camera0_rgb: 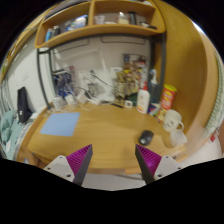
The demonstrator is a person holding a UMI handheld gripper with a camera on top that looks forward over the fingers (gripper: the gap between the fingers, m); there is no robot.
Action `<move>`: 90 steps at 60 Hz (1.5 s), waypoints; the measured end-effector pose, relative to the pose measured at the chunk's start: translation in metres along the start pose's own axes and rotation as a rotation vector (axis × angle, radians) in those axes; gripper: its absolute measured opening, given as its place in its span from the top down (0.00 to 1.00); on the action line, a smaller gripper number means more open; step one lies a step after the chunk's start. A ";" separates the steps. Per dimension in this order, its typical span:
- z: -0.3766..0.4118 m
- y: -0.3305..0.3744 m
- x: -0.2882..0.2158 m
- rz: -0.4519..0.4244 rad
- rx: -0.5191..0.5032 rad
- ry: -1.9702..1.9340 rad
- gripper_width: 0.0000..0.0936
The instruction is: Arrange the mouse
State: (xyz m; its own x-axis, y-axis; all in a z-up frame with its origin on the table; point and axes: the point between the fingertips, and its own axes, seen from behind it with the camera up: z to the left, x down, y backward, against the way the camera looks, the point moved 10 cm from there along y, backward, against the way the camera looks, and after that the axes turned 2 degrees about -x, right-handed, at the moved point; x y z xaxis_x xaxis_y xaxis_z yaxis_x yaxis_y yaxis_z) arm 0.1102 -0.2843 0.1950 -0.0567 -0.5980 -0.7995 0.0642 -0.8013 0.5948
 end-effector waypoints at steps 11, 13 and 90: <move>-0.079 -0.024 0.043 0.088 0.149 -0.067 0.08; -0.089 -0.029 0.046 0.096 0.163 -0.079 0.08; -0.113 -0.229 -0.004 0.144 -0.041 0.050 0.59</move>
State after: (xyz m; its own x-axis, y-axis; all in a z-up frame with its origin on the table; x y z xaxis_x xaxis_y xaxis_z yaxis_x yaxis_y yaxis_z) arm 0.2080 -0.0962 0.0527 0.0055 -0.7042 -0.7100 0.1087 -0.7054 0.7005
